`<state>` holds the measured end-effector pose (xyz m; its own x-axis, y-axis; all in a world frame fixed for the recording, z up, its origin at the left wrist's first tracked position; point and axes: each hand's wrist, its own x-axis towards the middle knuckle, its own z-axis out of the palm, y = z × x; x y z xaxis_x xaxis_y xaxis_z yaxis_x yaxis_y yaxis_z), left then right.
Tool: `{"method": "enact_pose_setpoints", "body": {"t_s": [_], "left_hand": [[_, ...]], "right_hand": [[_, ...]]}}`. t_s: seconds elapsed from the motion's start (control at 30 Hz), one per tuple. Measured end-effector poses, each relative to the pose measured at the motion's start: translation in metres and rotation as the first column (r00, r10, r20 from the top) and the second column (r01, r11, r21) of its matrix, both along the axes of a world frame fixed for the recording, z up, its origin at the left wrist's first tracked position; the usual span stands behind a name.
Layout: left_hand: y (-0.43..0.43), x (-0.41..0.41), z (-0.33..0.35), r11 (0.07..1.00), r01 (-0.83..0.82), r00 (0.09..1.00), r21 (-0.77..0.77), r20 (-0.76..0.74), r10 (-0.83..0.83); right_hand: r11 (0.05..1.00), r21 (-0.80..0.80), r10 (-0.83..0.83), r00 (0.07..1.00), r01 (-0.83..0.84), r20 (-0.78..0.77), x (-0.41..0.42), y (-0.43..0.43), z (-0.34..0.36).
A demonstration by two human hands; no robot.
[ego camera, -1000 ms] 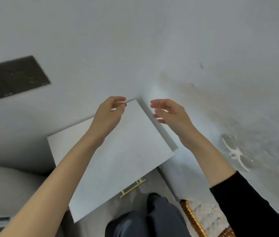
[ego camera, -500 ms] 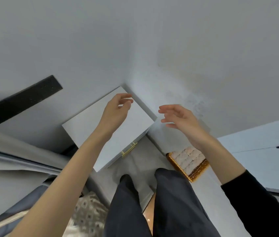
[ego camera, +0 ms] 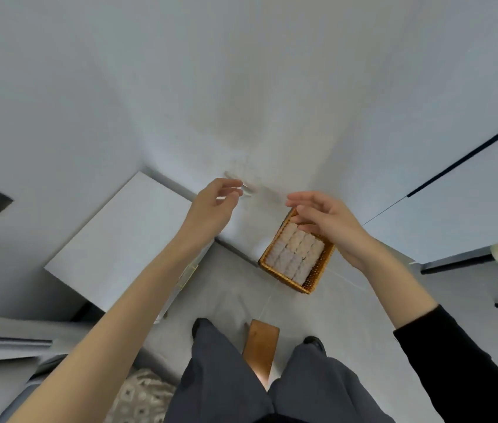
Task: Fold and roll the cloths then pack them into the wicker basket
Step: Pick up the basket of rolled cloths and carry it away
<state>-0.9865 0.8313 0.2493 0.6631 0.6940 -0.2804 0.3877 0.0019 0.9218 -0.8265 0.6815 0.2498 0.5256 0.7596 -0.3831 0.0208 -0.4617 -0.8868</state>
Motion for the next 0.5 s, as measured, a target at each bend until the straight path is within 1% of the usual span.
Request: {"method": "enact_pose_setpoints", "body": {"t_s": [0.1, 0.2, 0.33, 0.5], "left_hand": [[-0.040, 0.047, 0.003, 0.998, 0.056, 0.998, 0.030, -0.006, -0.056], [-0.074, 0.089, 0.005, 0.995, 0.077, 0.997, 0.070, -0.007, -0.076], [-0.136, 0.150, 0.014, 0.995, 0.048, 0.999, 0.091, 0.021, -0.050], [-0.181, 0.205, 0.030, 0.996, -0.003, 0.999, 0.092, 0.043, -0.001]], "right_hand": [[0.999, 0.018, -0.051, 0.999, 0.051, 0.000, 0.040, -0.051, -0.001], [0.996, 0.029, -0.081, 0.997, 0.081, 0.008, 0.076, -0.091, -0.004], [0.995, 0.036, -0.092, 0.995, 0.091, 0.029, 0.133, -0.153, 0.004], [0.990, 0.039, -0.136, 0.990, 0.135, 0.033, 0.184, -0.200, 0.020]]}}
